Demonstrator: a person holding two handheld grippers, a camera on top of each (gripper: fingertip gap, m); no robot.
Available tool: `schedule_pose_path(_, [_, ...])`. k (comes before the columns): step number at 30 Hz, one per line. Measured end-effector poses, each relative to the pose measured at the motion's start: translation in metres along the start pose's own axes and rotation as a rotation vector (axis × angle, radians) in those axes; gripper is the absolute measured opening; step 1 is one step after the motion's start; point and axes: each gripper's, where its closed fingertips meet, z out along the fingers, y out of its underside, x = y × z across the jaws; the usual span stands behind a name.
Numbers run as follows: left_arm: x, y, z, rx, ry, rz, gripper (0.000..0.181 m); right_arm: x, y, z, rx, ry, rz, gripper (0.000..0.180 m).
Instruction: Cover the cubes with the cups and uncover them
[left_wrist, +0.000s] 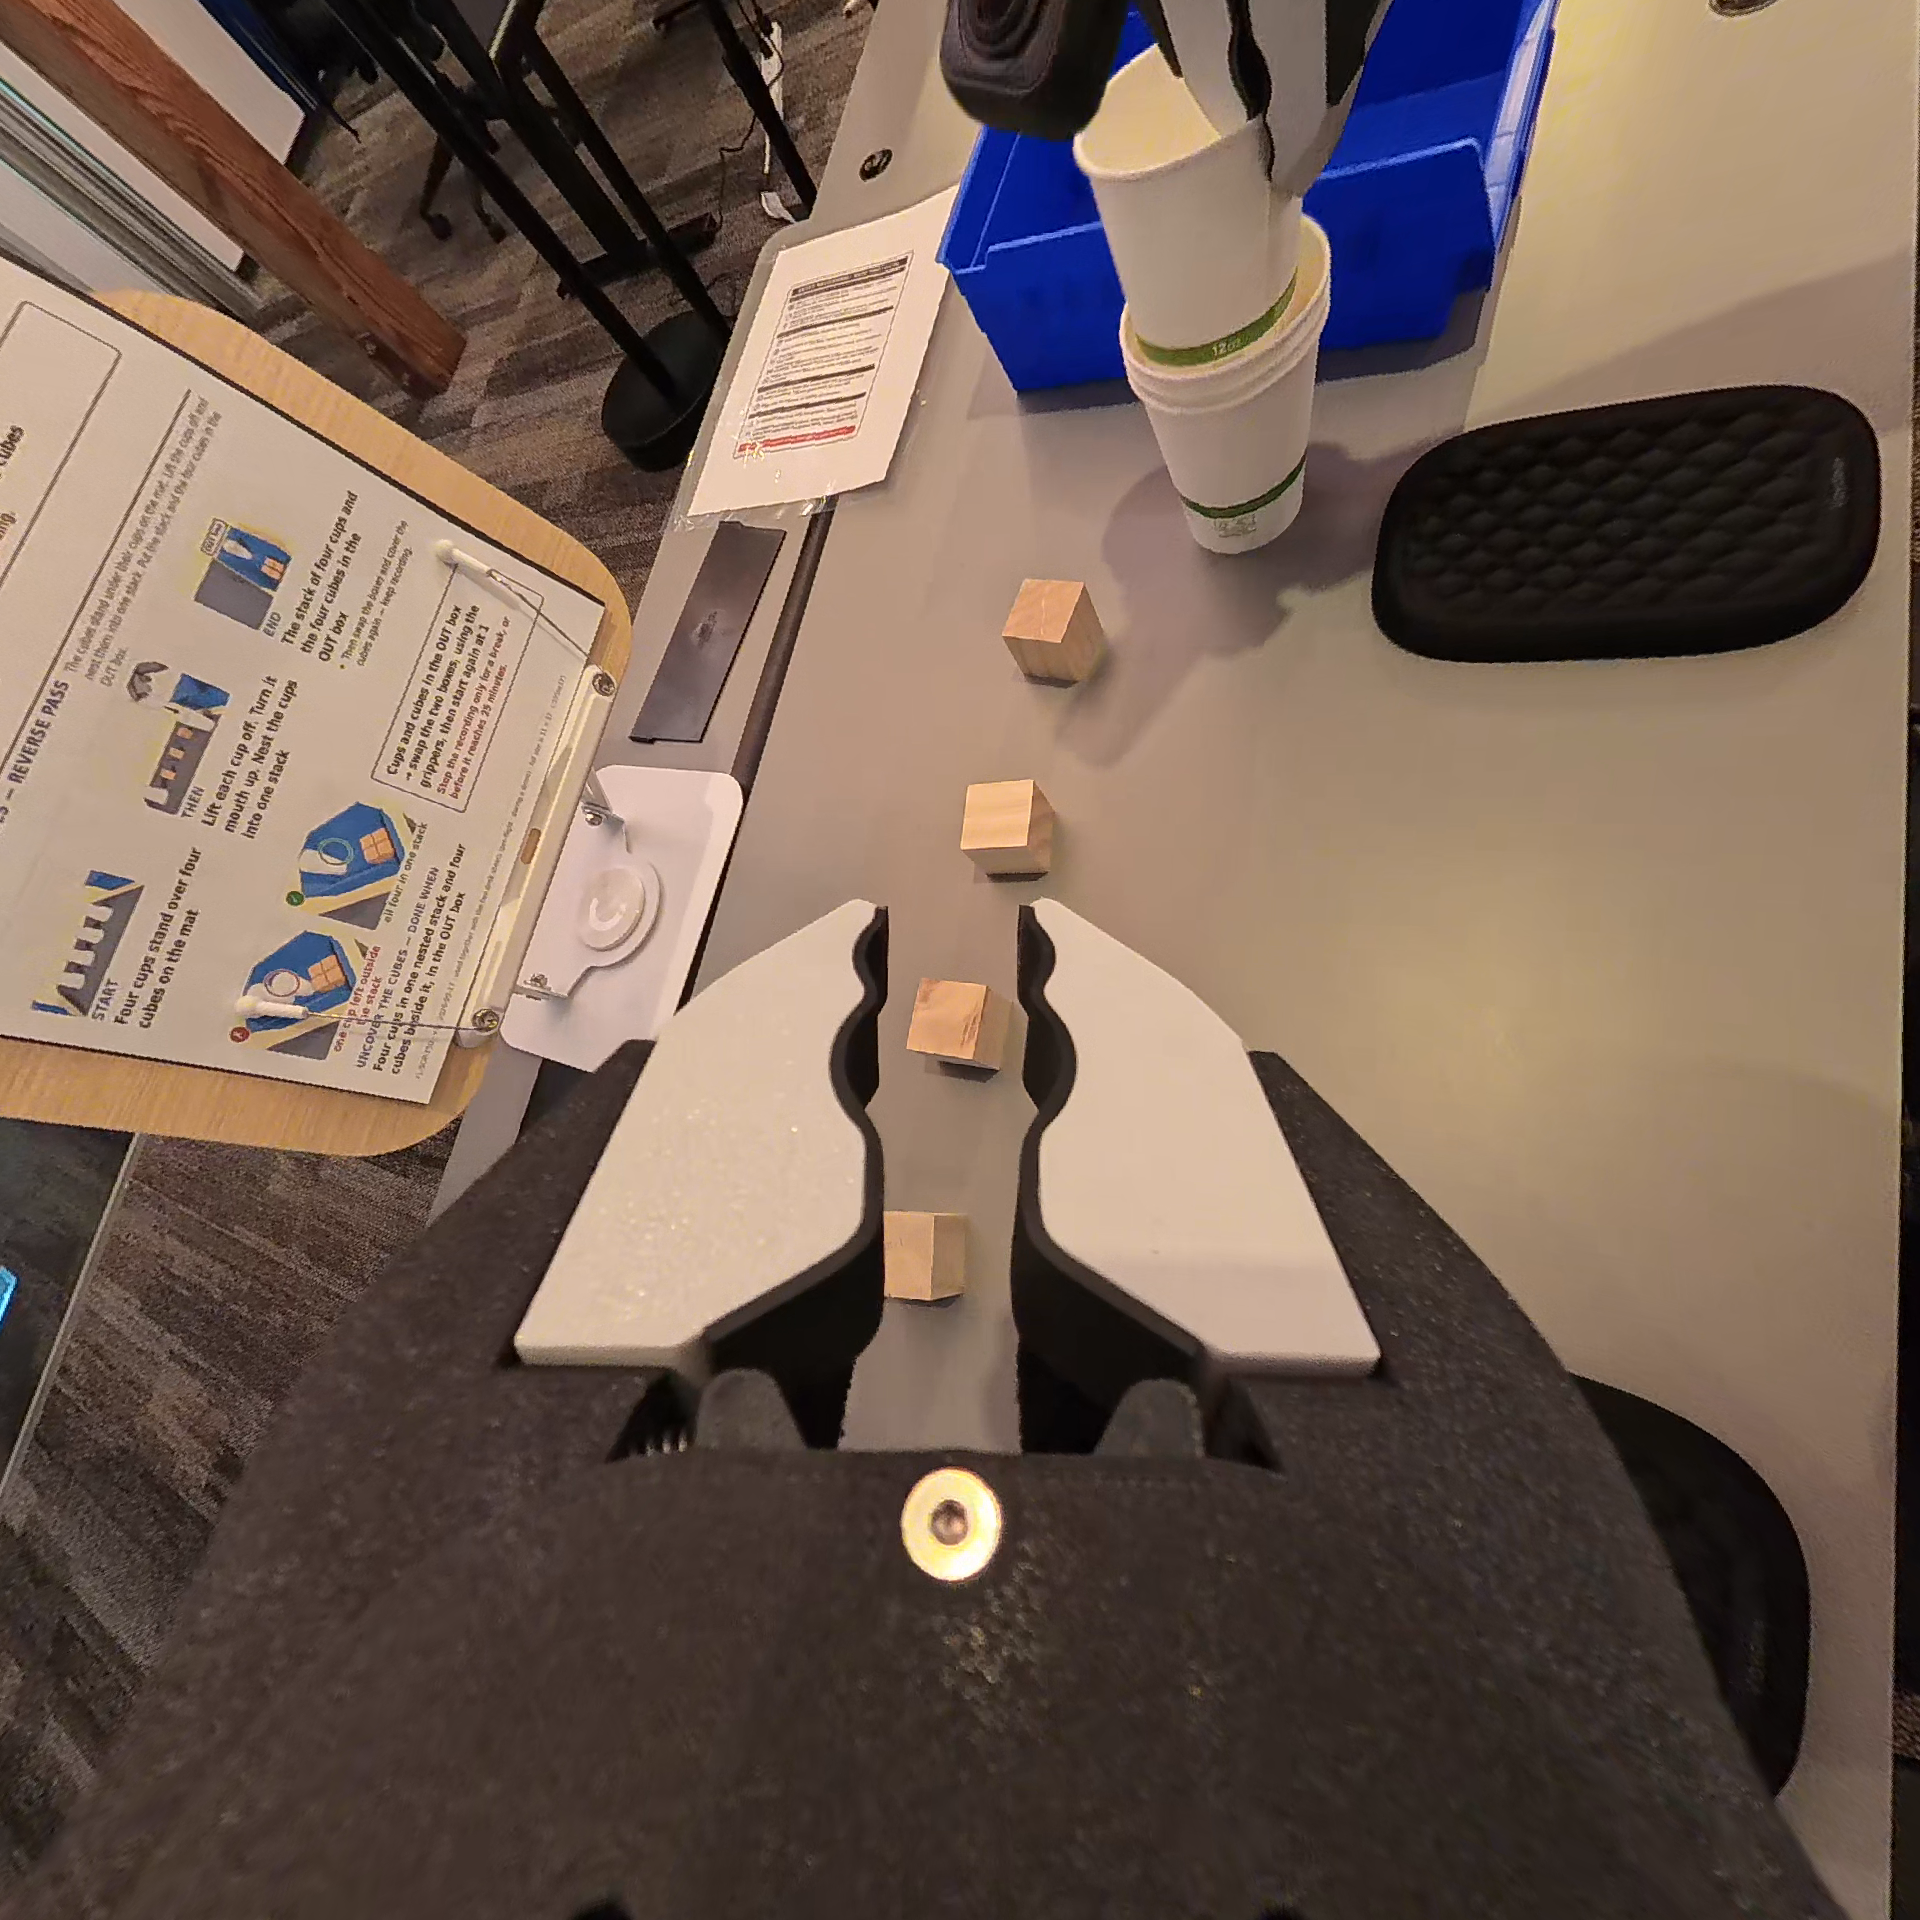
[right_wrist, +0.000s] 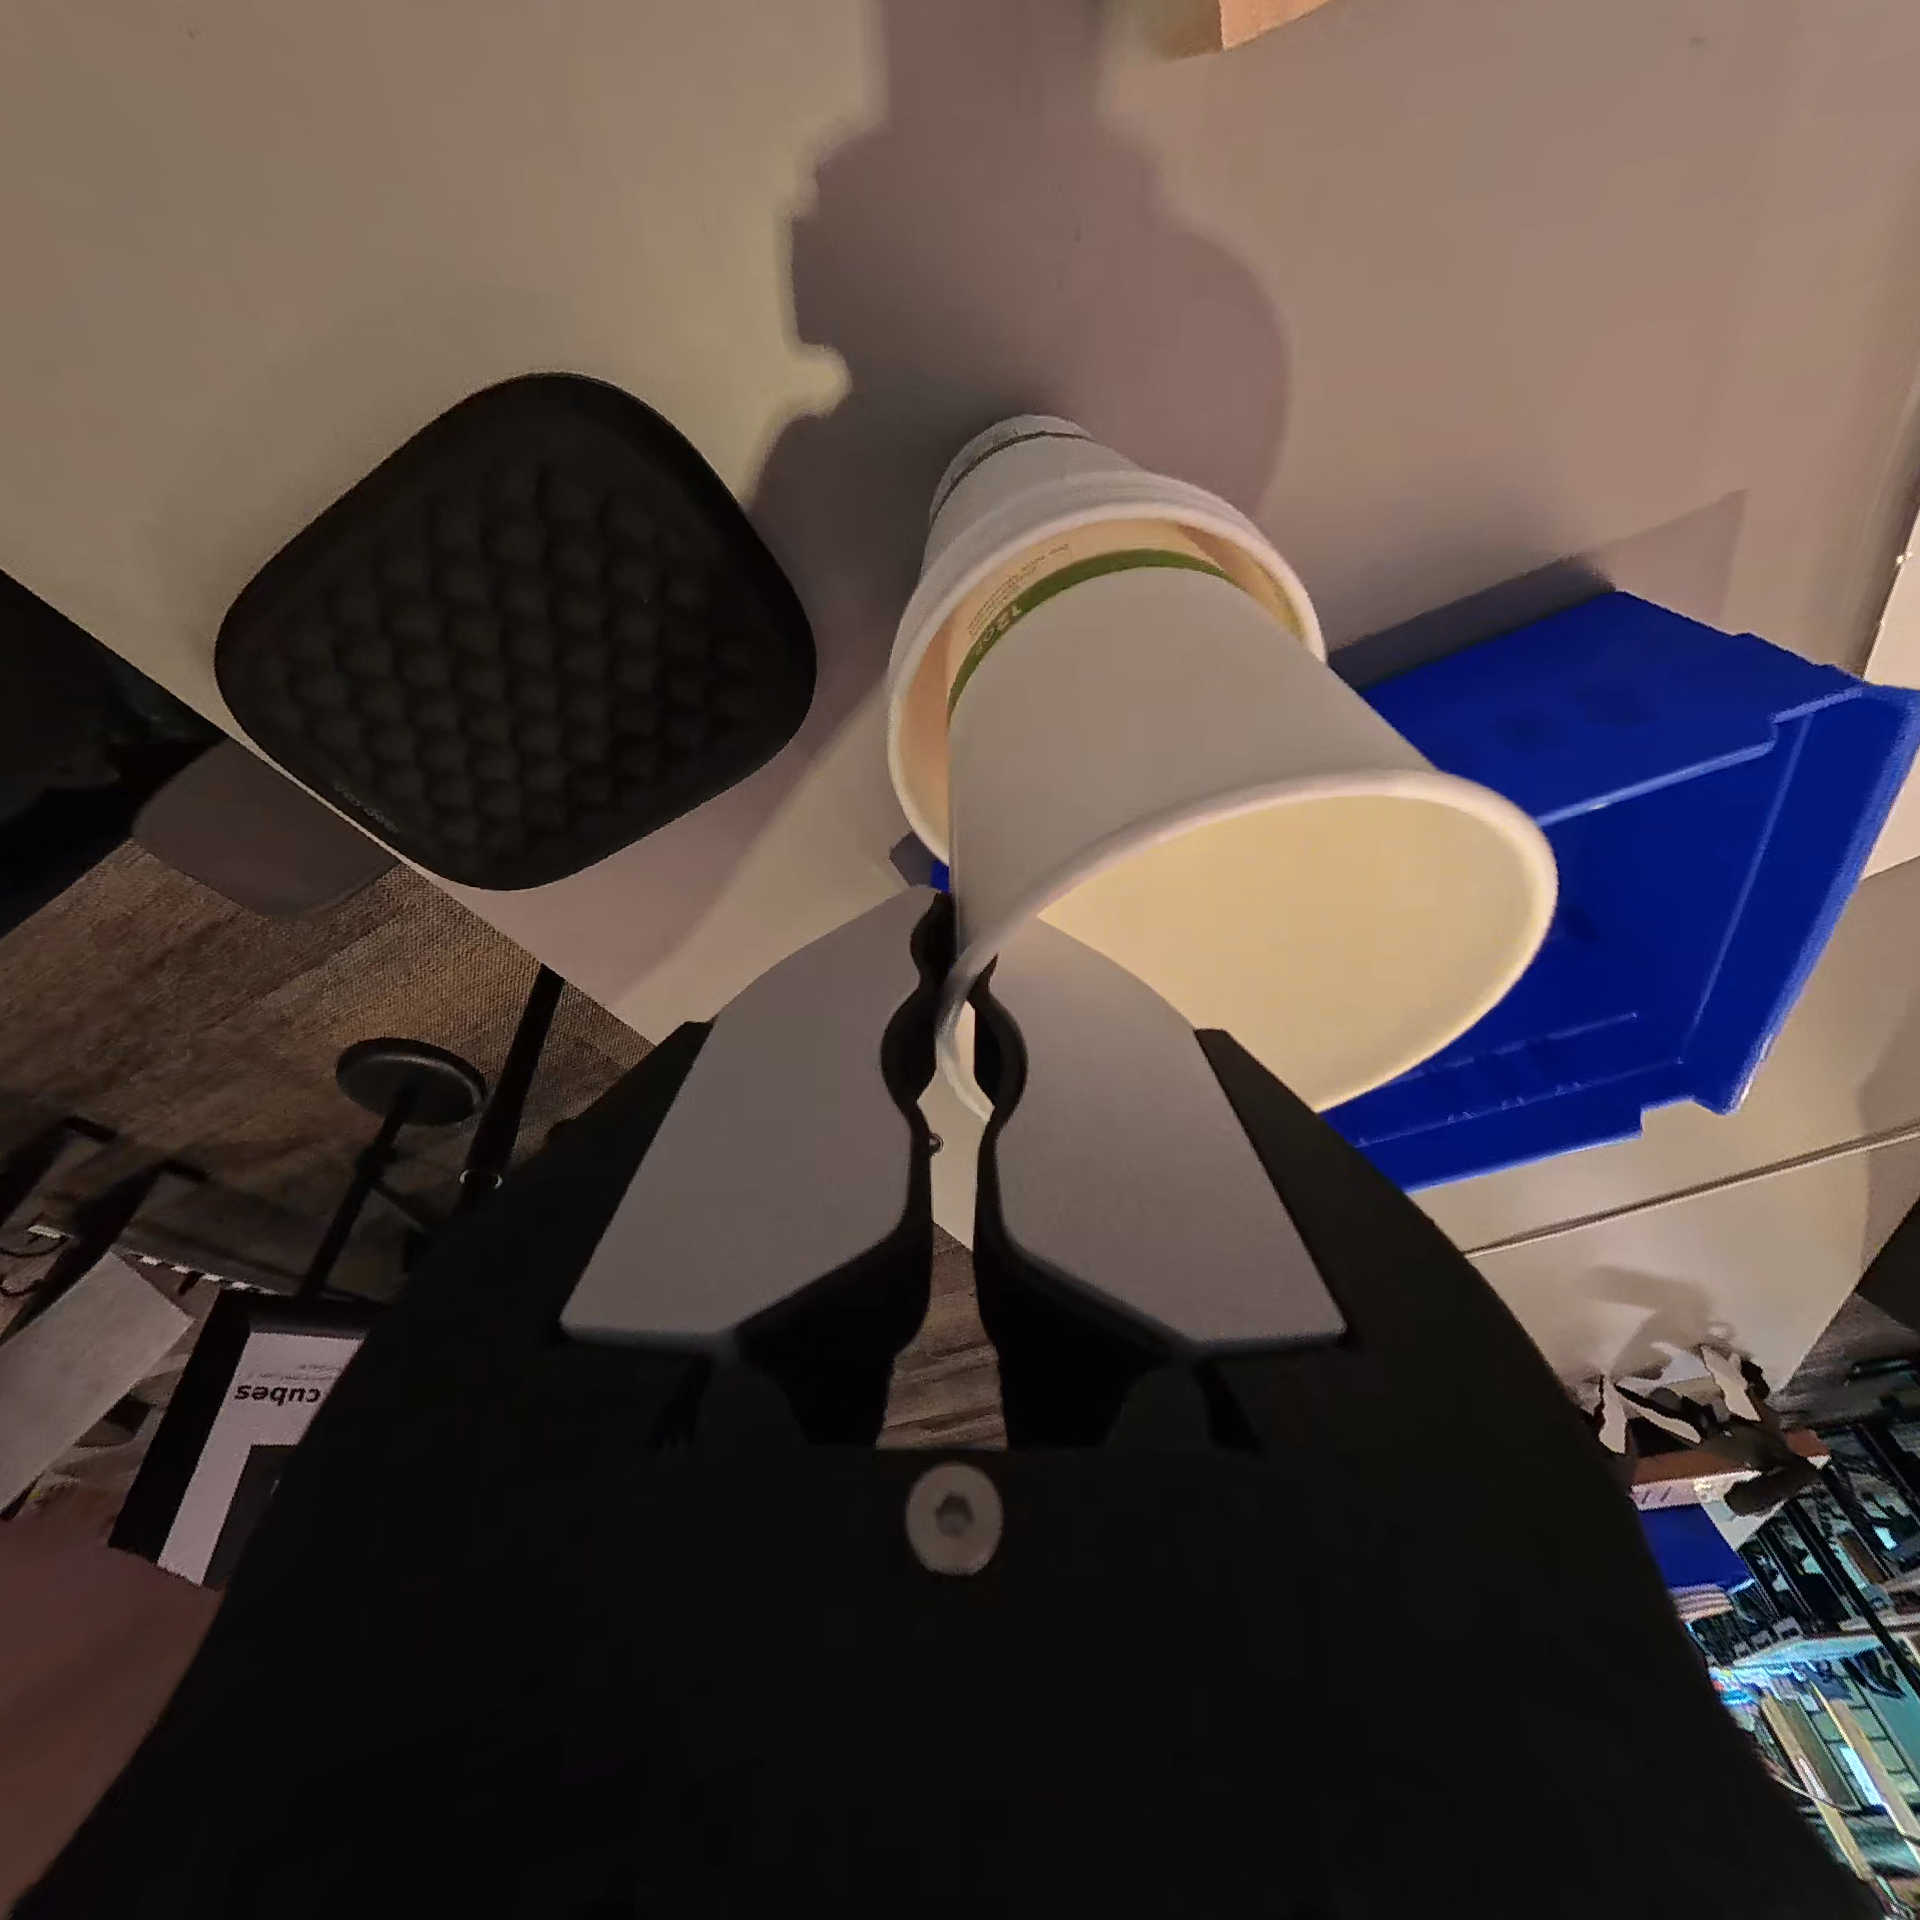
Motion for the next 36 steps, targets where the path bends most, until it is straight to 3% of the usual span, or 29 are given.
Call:
schedule_pose_path(17, [0.004, 0.003, -0.004, -0.008, 0.005, -0.007, 0.023, -0.003, -0.004, 0.027, 0.030, -0.010, 0.006, 0.006])
schedule_pose_path(26, [0.005, 0.009, -0.010, -0.008, -0.004, -0.019, 0.023, -0.003, -0.002, 0.004, 0.116, 0.042, 0.008, 0.012])
schedule_pose_path(30, [0.003, 0.012, -0.013, -0.002, -0.016, -0.024, 0.023, -0.002, -0.001, -0.023, 0.275, 0.109, 0.038, 0.018])
schedule_pose_path(36, [0.002, 0.014, -0.017, 0.066, -0.048, -0.039, 0.023, -0.011, -0.002, -0.058, 0.898, 0.287, 0.219, 0.033])
